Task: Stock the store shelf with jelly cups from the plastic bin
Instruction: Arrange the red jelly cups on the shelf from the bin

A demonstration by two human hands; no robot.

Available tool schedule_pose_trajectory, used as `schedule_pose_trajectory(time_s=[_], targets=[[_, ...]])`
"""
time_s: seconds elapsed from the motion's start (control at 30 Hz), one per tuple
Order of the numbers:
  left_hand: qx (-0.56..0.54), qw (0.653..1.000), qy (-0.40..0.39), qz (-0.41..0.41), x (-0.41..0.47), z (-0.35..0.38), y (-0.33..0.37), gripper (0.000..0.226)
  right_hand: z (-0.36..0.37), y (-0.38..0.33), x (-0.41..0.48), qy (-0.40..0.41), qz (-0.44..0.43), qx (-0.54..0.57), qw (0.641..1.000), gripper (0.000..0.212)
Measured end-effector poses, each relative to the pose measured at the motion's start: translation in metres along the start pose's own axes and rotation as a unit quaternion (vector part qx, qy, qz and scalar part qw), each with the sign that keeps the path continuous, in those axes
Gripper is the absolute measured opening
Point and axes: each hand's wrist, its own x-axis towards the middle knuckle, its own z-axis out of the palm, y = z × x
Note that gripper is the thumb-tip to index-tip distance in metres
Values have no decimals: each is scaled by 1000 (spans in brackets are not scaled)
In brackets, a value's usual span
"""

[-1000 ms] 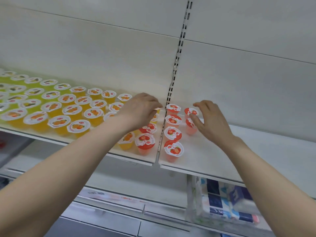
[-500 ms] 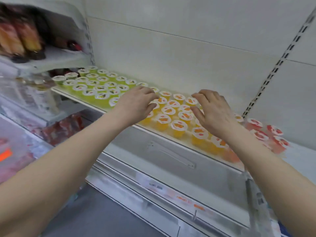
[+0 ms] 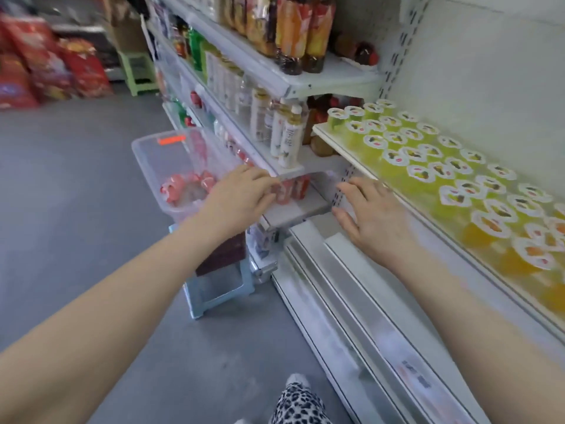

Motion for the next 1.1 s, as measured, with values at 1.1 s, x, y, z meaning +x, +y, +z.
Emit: schedule_pose_trajectory(time_s=[1.1], targets=[[80, 923, 63, -372, -44, 142, -321, 23, 493, -199, 287, -527, -378, 150, 746, 52]])
